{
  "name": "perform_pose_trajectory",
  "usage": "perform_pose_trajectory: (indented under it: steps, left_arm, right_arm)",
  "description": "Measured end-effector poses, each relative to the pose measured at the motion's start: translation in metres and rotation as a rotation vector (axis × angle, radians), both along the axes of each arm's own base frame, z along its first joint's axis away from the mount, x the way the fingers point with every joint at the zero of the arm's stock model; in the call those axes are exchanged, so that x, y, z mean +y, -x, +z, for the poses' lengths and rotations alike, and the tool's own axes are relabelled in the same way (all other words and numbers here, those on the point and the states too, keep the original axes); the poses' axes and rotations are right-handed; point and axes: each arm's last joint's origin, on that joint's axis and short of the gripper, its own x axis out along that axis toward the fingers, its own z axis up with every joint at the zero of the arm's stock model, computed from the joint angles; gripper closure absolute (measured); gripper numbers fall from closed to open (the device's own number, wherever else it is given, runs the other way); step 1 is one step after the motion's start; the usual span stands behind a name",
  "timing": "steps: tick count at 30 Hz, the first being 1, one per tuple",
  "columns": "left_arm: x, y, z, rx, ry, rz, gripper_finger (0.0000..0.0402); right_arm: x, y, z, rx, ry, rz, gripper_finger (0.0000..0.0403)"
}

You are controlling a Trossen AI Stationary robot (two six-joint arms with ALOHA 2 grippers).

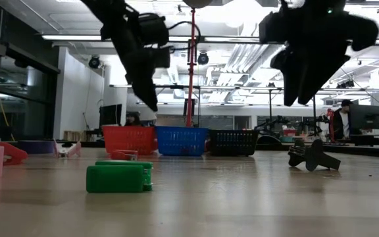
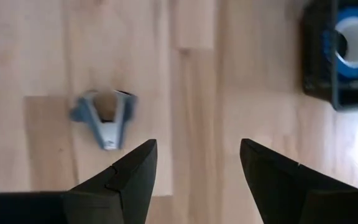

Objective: Pick and place Stapler, Stapler remover, tape
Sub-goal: Put the black staple remover into the red basket

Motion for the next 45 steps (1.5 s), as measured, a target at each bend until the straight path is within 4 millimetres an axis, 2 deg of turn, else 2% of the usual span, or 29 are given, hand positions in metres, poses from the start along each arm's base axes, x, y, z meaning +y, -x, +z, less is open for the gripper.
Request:
perform_pose_trajectory:
  steps: [9, 19, 24, 36, 45]
  left_arm:
    - [-0.001, 0.002, 0.032, 0.014, -0.035, -0.057, 0.0056]
    - [-0.009, 0.021, 0.049, 0.035, -0.043, -0.088, 0.0056]
    - [-0.011, 0.027, 0.055, 0.022, -0.058, -0.102, 0.0056]
    - [-0.013, 0.029, 0.054, 0.046, -0.058, -0.124, 0.0056]
    - [-0.012, 0.029, 0.054, 0.047, -0.061, -0.127, 0.0056]
  right_arm:
    - [0.023, -0.004, -0.01, -0.003, -0.059, -0.011, 0.0176]
    - [0.051, -0.014, -0.031, -0.002, -0.121, -0.017, 0.0104]
    - [0.054, -0.018, -0.044, 0.031, -0.131, -0.039, 0.0098]
    - [0.057, -0.029, -0.067, 0.055, -0.134, -0.077, 0.0098]
    - [0.057, -0.031, -0.071, 0.045, -0.107, -0.055, 0.0098]
